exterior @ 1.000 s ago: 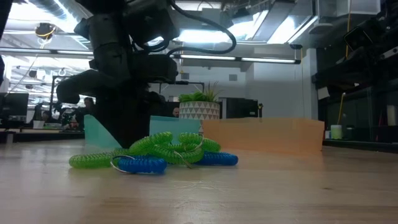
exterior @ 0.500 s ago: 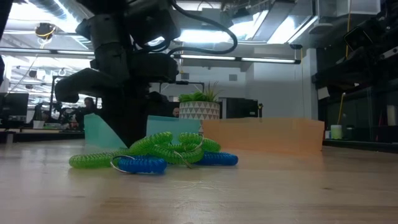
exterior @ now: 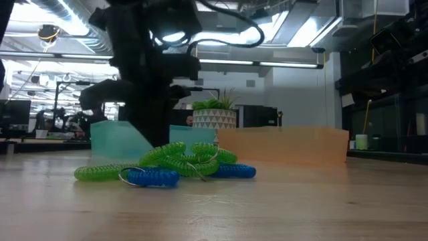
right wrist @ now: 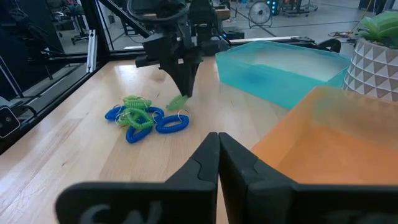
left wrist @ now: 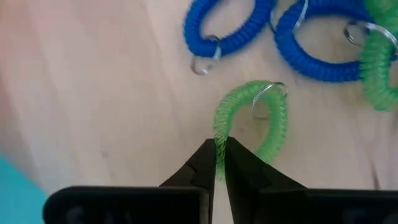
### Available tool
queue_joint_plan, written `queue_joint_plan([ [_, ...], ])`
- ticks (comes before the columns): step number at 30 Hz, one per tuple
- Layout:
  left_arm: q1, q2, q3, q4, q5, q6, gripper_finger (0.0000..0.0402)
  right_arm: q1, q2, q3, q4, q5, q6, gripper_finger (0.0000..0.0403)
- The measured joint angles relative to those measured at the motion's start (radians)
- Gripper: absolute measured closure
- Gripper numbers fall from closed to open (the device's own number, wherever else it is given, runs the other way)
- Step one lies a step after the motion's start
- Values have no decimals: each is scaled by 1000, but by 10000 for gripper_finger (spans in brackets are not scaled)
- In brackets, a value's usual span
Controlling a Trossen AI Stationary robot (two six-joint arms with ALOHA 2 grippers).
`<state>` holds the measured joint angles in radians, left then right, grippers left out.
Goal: Sort spring keychains
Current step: Put the green spring keychain into the orange bin
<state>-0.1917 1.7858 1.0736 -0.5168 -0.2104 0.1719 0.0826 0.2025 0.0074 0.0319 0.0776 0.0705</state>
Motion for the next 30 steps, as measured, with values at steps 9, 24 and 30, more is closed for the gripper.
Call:
queue_joint_plan([
  [9,5,-2,83,-12,-146,121,381,0,0,0,0,0,0,395],
  [24,80,-3,138,122,-363,294,380,0,0,0,0,0,0,395],
  [30,111,-3,138,238,-374,364,380,0,0,0,0,0,0,395],
])
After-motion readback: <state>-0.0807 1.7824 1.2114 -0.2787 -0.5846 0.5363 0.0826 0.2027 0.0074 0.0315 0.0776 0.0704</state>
